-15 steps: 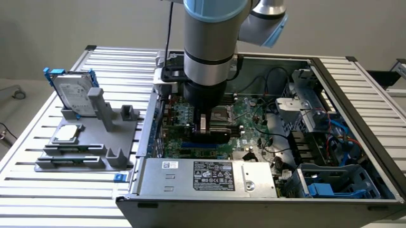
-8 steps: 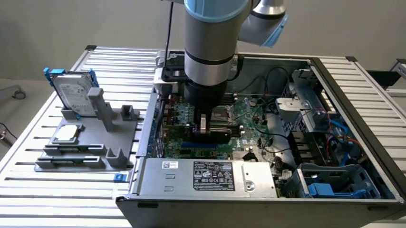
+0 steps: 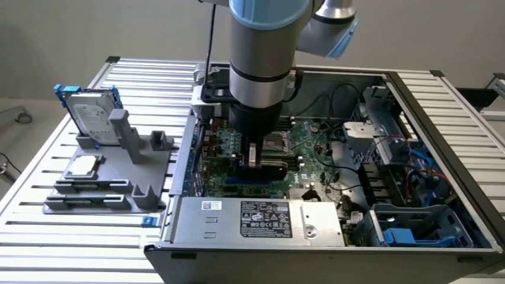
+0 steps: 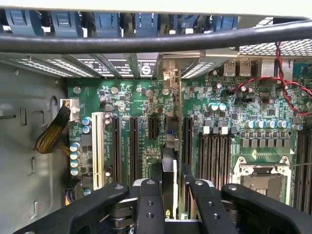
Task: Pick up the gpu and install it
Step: 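Insert the gpu into the slot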
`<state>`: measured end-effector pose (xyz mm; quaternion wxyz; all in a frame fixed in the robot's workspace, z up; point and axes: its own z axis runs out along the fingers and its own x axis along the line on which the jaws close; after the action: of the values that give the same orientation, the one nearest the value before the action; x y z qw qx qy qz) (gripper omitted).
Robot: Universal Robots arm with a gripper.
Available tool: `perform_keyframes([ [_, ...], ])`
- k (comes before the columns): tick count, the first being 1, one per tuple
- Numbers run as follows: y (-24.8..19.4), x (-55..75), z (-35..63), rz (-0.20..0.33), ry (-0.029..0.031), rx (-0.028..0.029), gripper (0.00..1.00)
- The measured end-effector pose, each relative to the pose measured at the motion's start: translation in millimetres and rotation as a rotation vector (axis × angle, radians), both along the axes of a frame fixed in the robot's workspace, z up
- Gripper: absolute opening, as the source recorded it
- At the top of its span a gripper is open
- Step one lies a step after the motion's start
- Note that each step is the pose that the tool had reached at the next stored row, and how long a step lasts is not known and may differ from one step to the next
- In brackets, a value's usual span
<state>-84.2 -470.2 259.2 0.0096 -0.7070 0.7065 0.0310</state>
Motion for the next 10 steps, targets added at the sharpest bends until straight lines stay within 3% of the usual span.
perform_keyframes([
  [10, 0.0, 0.1, -2.6, 0.0, 0.0077, -0.005, 0.26],
])
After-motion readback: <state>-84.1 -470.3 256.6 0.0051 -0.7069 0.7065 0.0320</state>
